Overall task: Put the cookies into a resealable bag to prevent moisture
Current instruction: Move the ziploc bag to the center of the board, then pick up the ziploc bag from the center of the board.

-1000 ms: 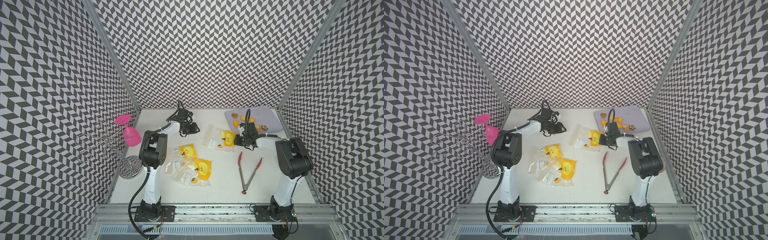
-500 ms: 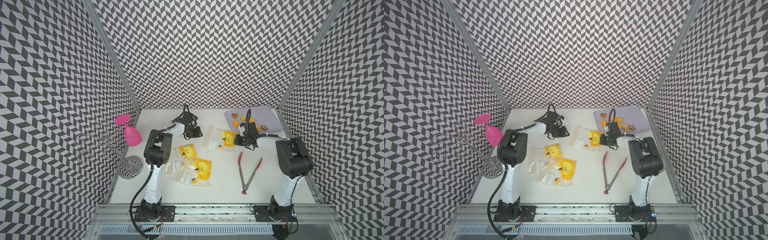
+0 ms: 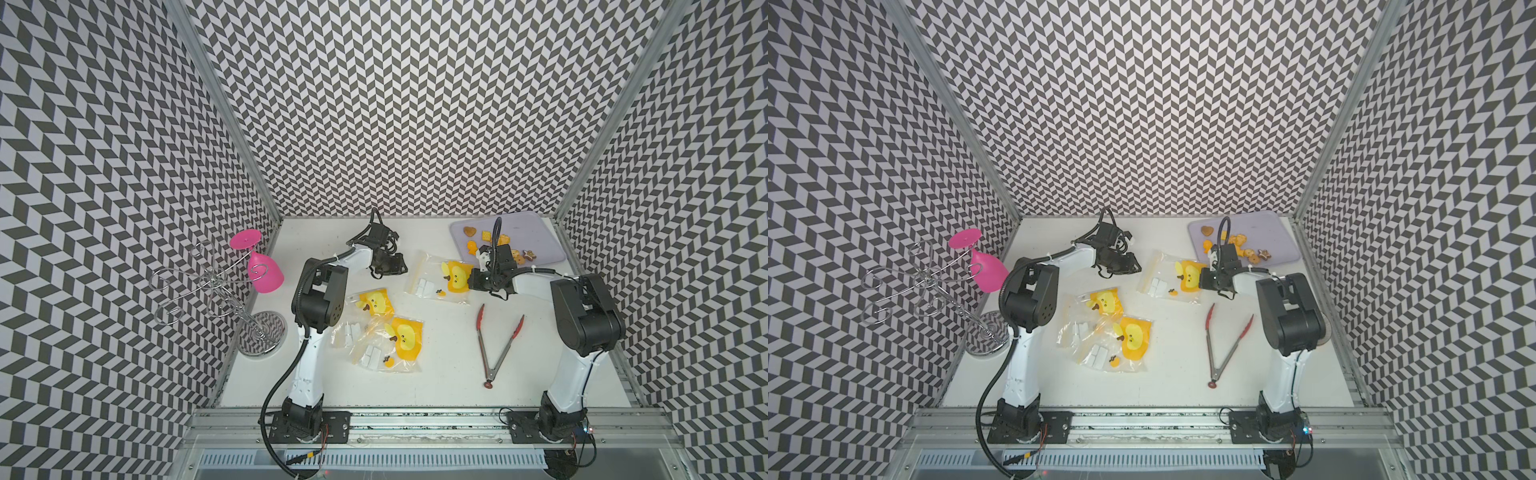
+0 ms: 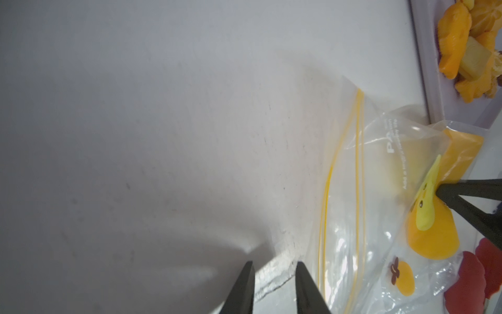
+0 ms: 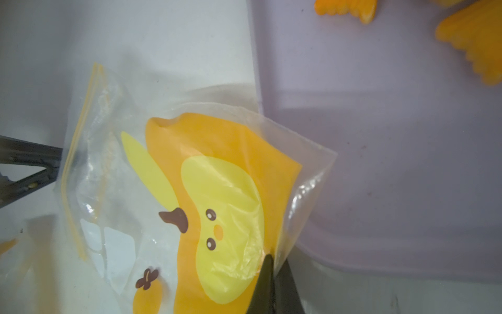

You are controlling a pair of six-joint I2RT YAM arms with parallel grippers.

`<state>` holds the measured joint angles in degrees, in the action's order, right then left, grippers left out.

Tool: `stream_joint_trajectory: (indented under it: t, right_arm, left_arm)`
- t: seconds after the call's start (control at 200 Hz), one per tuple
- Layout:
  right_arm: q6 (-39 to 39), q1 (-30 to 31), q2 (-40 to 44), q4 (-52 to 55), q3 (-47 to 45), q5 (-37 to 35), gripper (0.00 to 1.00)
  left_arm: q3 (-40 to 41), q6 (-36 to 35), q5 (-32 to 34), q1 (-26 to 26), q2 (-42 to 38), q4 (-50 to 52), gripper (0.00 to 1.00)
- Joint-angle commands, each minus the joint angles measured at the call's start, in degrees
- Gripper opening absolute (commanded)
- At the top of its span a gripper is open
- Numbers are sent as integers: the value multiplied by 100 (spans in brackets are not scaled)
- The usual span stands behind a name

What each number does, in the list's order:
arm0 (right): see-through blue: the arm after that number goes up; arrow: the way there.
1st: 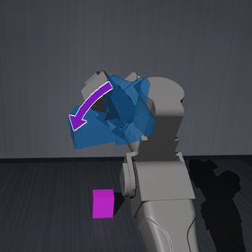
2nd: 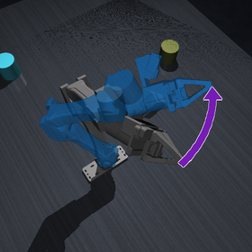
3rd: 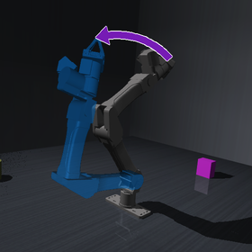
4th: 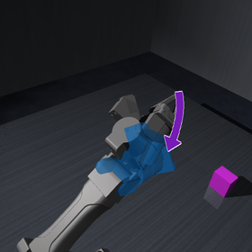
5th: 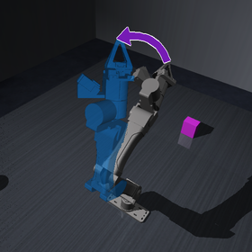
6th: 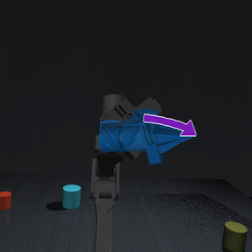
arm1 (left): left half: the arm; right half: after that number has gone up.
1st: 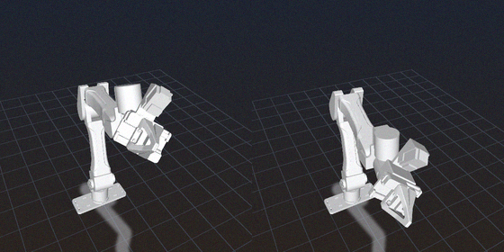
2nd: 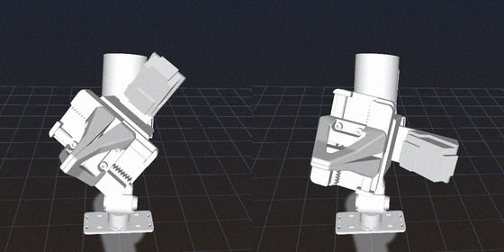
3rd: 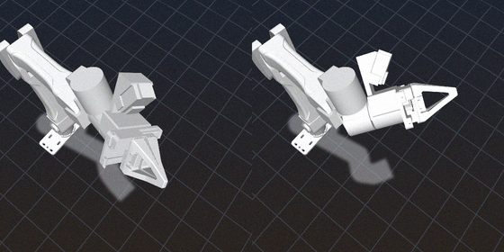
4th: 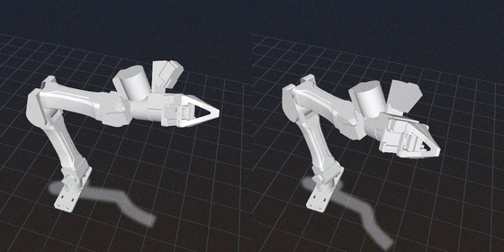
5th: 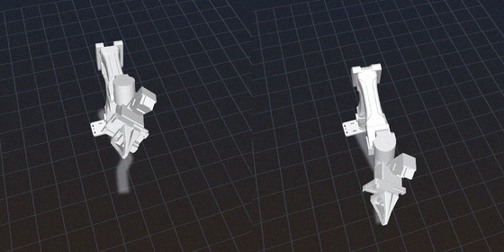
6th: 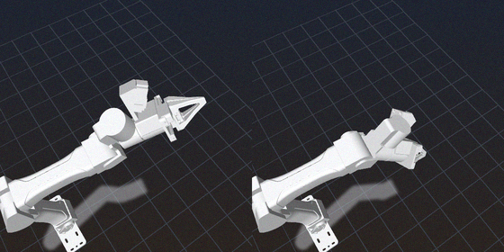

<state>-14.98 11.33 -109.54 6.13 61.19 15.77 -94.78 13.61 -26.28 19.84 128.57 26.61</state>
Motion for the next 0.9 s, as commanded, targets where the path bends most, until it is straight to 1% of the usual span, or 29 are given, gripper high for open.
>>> stream_joint_trajectory:
  t: [0.0, 0.135, 0.27, 0.466, 0.581, 0.636, 0.791, 0.896]
  right_arm:
    - [101, -22, -287, 349, -48, -65, 0]
    - [111, -26, -298, 363, -37, -61, 0]
    - [132, -26, -315, 402, -19, -83, 0]
    - [129, -26, -324, 424, -9, -92, 0]
    - [108, -26, -321, 415, -13, -99, 0]
    - [92, -25, -314, 418, -10, -98, 0]
    - [58, -25, -305, 415, -19, -87, 0]
    - [23, -20, -293, 391, -24, -74, 0]
  left_arm:
    - [-93, -111, -1, 90, 234, 147, 29]
    - [-102, -115, -110, 150, 235, 135, 29]
    - [-58, -95, -309, 144, 167, 39, 34]
    - [10, -47, -691, 147, 100, -125, 46]
    - [128, 42, -941, 155, 49, -276, 49]
    - [204, 92, -1037, 156, 6, -362, 53]
    - [461, 293, -1362, 172, -148, -690, 55]
    - [604, 379, -1437, 226, -237, -846, 51]
